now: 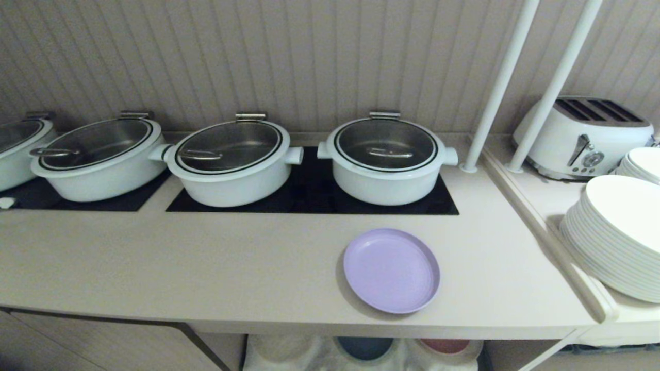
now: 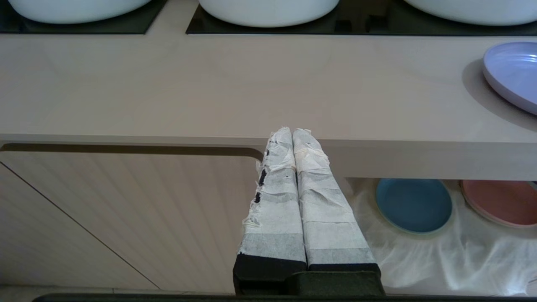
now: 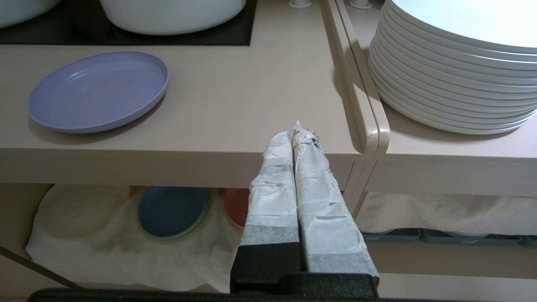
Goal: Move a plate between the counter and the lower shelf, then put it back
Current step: Pick up the plate
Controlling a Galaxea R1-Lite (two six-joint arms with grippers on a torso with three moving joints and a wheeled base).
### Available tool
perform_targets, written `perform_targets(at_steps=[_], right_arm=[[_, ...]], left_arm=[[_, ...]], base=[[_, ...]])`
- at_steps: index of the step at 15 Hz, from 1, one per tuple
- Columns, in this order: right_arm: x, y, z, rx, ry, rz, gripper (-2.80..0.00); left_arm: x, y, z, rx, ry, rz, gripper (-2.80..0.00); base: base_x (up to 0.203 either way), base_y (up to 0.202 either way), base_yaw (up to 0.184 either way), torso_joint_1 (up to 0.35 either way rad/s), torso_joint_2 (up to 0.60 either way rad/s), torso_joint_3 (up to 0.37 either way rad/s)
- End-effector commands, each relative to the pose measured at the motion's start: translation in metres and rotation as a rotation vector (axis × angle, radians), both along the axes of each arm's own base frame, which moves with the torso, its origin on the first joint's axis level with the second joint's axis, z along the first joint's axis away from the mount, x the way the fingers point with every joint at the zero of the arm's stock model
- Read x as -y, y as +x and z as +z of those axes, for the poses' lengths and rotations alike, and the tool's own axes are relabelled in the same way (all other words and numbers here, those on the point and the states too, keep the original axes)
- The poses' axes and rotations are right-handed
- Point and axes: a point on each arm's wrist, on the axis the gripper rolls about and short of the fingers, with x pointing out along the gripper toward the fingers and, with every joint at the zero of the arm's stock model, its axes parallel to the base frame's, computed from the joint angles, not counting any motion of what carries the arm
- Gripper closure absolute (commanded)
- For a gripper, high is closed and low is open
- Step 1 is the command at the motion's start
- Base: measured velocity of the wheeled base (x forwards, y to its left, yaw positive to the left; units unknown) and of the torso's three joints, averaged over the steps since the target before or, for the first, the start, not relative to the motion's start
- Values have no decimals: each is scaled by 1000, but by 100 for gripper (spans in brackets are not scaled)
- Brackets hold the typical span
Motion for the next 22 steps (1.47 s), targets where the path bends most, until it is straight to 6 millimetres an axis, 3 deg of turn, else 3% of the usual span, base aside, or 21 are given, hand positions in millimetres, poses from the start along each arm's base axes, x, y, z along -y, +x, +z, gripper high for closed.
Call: perform_targets(at_steps=[1,18,22], right_arm=[[0,0,0,-1,0,0,0],[0,0,1,5,-1,-1,0],[0,2,11,-14,-5,-1,0]], left_arm=[[0,0,0,0,0,0,0],[0,0,0,0,0,0,0],[0,0,0,0,0,0,0]], base=[[0,0,0,0,0,0],[0,0,0,0,0,0],[0,0,0,0,0,0]])
